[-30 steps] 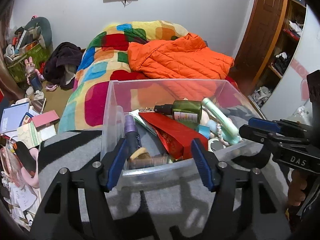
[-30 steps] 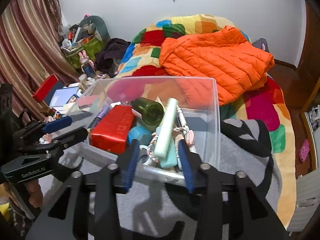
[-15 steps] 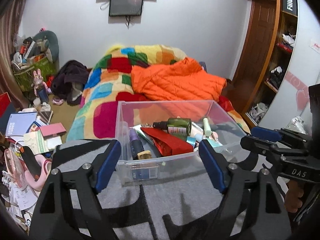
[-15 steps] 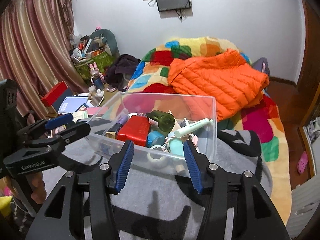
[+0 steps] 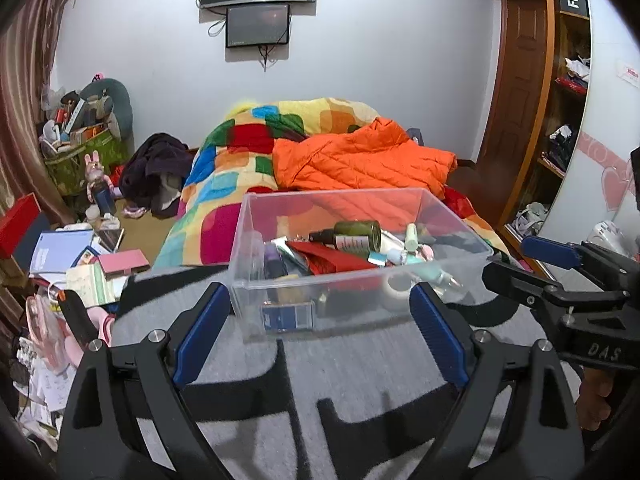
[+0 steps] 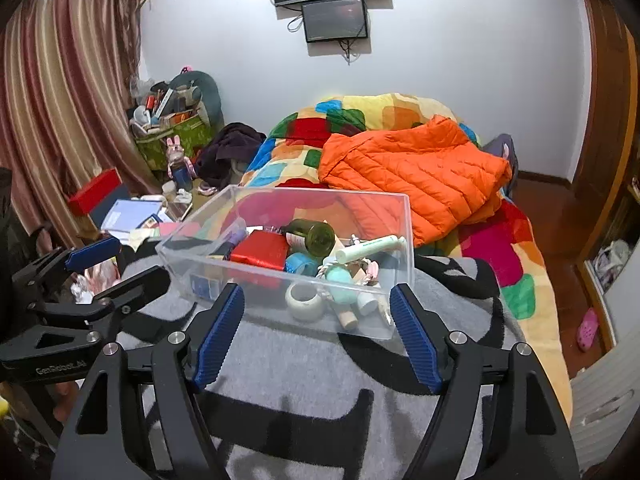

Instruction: Organize objects

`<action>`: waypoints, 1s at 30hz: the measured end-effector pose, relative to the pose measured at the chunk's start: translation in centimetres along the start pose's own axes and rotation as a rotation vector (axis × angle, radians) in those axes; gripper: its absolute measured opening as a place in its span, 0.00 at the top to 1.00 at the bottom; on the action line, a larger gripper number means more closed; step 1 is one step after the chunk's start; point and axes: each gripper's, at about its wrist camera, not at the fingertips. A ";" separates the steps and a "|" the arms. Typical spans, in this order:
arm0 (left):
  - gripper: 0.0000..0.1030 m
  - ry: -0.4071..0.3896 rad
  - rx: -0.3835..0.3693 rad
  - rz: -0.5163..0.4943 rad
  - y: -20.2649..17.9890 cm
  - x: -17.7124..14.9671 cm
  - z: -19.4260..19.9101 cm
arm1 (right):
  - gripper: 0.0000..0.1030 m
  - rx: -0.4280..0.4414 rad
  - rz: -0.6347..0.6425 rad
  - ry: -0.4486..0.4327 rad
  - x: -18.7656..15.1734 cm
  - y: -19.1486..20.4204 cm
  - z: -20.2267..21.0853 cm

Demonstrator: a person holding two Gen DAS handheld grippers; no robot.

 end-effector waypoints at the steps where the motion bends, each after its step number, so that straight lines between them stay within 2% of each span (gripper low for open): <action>1: 0.10 0.004 0.003 0.003 0.0 -0.1 0.0 | 0.29 -0.004 0.011 0.001 -0.1 0.2 0.0; 8: 0.10 0.011 0.010 0.025 0.4 -0.6 0.0 | 0.29 -0.011 0.056 0.009 -0.5 1.4 -0.1; 30: 0.10 0.016 0.006 0.029 0.4 -0.6 -0.3 | 0.29 -0.005 0.027 0.025 -0.5 1.1 -0.4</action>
Point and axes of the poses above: each gripper's, at about its wrist camera, not at the fingertips, and z roughly against the way its jaws point, y to its left, x to its top, and after that the axes turned 5 degrees about x, right-handed
